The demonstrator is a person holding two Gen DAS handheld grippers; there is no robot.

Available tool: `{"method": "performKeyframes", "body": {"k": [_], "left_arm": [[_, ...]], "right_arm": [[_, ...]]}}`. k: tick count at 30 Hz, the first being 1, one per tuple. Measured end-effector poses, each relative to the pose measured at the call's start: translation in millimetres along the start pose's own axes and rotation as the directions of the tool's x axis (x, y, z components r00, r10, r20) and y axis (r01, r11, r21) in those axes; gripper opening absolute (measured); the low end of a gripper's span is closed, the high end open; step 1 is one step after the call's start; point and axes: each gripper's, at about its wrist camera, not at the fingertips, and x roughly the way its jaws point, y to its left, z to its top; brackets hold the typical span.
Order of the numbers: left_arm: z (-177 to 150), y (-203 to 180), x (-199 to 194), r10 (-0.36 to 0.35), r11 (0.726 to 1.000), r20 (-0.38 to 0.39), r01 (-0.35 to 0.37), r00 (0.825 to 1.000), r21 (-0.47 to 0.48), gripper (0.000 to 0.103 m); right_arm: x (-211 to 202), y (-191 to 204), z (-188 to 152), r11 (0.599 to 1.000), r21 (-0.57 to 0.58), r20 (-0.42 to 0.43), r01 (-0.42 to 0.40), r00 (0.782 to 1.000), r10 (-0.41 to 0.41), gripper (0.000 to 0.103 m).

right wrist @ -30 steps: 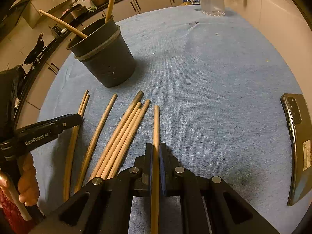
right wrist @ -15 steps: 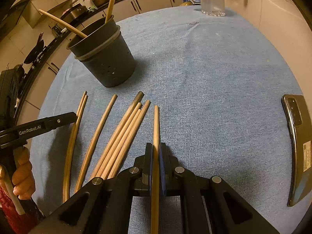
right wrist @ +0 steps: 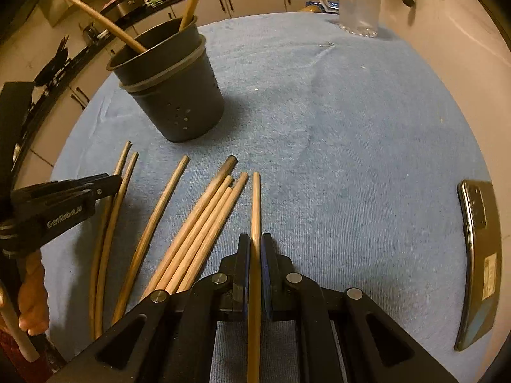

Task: Organize utensils
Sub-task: 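Lift both held chopsticks upright and carry them over the holder cup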

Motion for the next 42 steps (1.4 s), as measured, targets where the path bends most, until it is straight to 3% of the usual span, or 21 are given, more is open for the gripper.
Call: {"method": "performKeyframes", "body": {"k": [2,5,10,20,27,42], "left_arm": [[-5,5,-4,-0.039,0.999,0.023,0.040,0.999,-0.019,0.006],[-13,11,-17,-0.093,0.994,0.081,0.097,0.992,-0.048,0.006],[-27,12,-60,-0.129,0.988,0.221,0.144,0.967,-0.055,0.006],[-35,17,-116,-0.119,0.989,0.404,0.146,0.907,-0.034,0.006],[-36,18,-134,-0.127,0.988,0.436,0.150,0.891,-0.019,0.006],[-41,18,-159,-0.144,0.987,0.476,0.163,0.867,0.001,0.006]], "right_arm": [[0,-3,0,1.000,0.015,0.004,-0.017,1.000,0.017,0.007],[-9,-7,0,0.994,0.039,0.043,-0.106,0.994,0.104,0.007],[-32,-4,-2,0.984,0.040,0.146,-0.175,0.975,0.167,0.007],[-87,15,-11,0.971,-0.047,0.376,-0.233,0.897,0.233,0.007],[-108,19,-14,0.967,-0.058,0.470,-0.247,0.848,0.245,0.007],[-129,13,-15,0.966,-0.041,0.535,-0.255,0.811,0.236,0.007]]}}
